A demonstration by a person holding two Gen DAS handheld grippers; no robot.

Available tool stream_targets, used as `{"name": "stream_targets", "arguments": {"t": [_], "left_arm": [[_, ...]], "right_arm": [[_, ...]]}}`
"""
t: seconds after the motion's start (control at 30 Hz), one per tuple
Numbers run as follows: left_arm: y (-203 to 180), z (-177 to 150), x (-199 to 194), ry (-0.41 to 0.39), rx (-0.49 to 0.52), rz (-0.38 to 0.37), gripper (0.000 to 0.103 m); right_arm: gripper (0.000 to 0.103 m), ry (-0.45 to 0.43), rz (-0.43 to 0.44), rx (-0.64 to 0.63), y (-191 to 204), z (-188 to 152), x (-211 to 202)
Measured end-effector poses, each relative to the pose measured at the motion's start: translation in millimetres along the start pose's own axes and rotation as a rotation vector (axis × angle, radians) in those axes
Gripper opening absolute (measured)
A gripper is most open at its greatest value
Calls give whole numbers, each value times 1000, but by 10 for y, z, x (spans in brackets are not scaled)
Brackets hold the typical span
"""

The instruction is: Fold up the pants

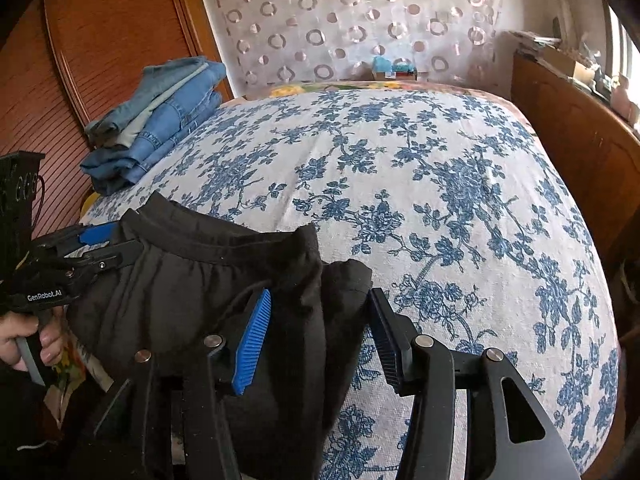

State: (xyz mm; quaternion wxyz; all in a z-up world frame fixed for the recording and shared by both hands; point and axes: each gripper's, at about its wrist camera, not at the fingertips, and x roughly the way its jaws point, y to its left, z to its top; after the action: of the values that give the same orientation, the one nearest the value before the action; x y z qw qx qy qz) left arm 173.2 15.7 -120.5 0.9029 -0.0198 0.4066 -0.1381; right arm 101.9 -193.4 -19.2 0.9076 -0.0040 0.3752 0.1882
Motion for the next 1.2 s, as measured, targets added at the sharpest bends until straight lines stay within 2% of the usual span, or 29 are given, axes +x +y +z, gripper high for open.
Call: {"name": "stream_targets", "arguments": {"t": [0.13,0.23,0.33,0.43,0.47,0.7,1.2], "left_arm": [[2,-5,15,2,-3,-4,70],[-5,-13,-3,-2,-9,-41,56],[-41,-34,-19,-4,2,-65,37],[-86,-31,-92,-23,8,-63,22],[-93,-25,-130,-33,6,-64,20],[-111,-10,-466,-101,-9,-108,18],[-257,136,-1148,-266,29,-107,18]], "right_arm": [[52,0,-4,-7,24,6,40],[51,-3,-13,-22,51,-4,51],[31,-2,-3,-31,58,-14,59],[18,-2,20,-32,72,-24,48],[17,-7,25,-33,72,-29,34],[13,-91,67,-16,81,-29,-226],[13,-260,74,-81,212,6,-838]]}}
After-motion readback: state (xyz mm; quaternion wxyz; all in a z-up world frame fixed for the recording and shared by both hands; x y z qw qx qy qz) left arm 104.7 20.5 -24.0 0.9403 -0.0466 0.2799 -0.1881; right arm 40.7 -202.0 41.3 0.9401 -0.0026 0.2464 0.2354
